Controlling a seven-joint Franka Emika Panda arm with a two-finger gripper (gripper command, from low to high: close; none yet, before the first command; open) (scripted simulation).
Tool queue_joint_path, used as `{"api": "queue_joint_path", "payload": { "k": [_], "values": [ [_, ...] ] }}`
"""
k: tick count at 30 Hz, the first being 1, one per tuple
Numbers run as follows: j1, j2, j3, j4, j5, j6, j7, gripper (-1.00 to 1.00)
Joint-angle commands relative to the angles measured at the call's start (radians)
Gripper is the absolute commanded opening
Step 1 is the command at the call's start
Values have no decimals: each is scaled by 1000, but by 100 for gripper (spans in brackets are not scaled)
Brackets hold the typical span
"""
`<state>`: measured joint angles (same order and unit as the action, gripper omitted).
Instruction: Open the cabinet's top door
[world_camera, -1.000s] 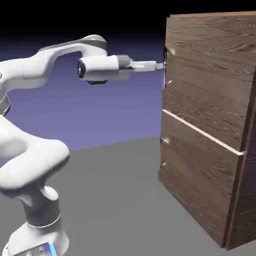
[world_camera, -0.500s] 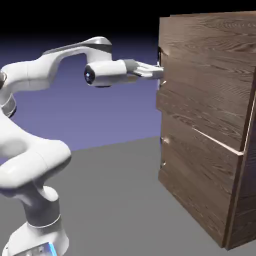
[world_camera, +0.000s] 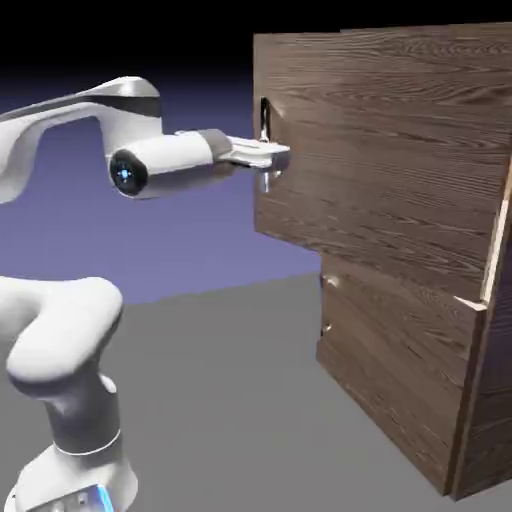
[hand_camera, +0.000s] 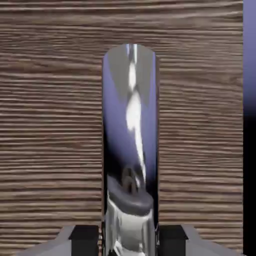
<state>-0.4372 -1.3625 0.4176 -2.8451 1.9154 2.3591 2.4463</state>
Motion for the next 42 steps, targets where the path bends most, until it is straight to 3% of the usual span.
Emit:
{"api": "queue_joint_path", "payload": {
  "k": [1, 12, 22, 31, 42],
  "values": [
    [11, -14, -36, -15, -35, -25, 4, -100],
    [39, -100, -435, -87, -417, -291, 24, -100],
    [48, -32, -797, -17, -740, -552, -4, -100],
    [179, 130, -1123, 184, -1002, -821, -53, -100],
    [547, 295, -1482, 574, -1212, -1152, -76, -100]
  ]
}}
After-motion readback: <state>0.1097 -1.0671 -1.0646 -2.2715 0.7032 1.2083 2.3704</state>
